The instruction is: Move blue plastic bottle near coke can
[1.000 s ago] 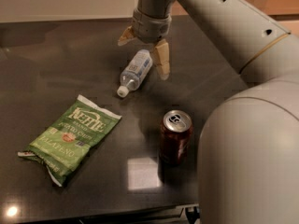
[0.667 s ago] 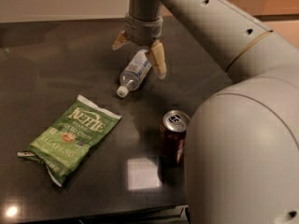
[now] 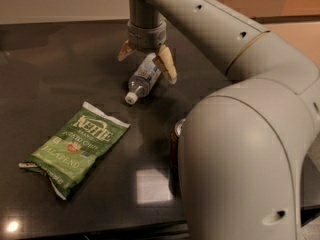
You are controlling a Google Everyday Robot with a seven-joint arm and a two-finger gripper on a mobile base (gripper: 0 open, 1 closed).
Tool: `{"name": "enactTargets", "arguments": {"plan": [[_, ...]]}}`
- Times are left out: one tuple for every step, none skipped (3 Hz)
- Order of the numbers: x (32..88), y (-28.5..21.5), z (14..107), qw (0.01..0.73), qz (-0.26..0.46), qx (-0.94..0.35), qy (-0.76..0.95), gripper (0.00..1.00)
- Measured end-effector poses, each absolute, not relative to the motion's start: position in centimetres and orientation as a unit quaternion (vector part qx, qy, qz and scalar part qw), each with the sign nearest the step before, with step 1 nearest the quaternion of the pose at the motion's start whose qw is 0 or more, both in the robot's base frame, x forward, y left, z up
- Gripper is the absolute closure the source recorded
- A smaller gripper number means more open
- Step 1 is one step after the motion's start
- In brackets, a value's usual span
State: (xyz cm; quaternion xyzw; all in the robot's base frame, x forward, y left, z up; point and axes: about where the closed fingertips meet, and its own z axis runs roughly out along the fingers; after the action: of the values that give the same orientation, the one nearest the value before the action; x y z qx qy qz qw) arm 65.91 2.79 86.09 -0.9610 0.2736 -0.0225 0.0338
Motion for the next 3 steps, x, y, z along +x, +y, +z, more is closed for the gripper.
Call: {"name": "enactTargets", "arguments": {"plan": [[66.6,3.23,85.45,0.02,-0.024,-0.965,0.259,0.18],[66.92,3.35,85.01,0.012,-0.023,-0.968,0.249,0.41],[66.85,2.87,85.21,0.013,-0.02,-0.97,0.243,0.64]]}}
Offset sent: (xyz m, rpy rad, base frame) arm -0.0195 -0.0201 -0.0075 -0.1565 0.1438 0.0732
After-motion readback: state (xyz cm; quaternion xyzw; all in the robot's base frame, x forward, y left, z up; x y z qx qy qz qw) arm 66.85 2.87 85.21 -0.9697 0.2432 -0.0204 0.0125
